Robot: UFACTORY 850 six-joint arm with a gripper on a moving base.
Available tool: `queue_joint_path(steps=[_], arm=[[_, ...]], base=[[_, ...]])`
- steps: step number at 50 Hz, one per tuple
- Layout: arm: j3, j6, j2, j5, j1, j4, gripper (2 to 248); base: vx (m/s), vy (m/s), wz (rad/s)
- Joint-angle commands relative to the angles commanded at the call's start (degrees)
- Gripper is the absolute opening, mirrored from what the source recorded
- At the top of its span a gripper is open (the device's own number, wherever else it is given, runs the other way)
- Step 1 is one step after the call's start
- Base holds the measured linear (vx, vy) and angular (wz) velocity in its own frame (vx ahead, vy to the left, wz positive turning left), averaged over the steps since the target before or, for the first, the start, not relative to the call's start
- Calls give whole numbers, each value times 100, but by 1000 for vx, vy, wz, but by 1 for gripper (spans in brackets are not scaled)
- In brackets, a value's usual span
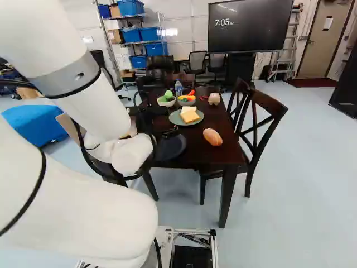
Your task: Move the croissant to the empty plate
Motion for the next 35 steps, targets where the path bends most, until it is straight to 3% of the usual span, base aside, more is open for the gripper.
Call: queue_joint_path(steps=[19, 35], arm=[[-68, 0, -50, 0, 0, 0, 247], [-403, 0, -190, -7, 15, 0, 247]], base=[[0, 0, 0], [0, 0, 0]])
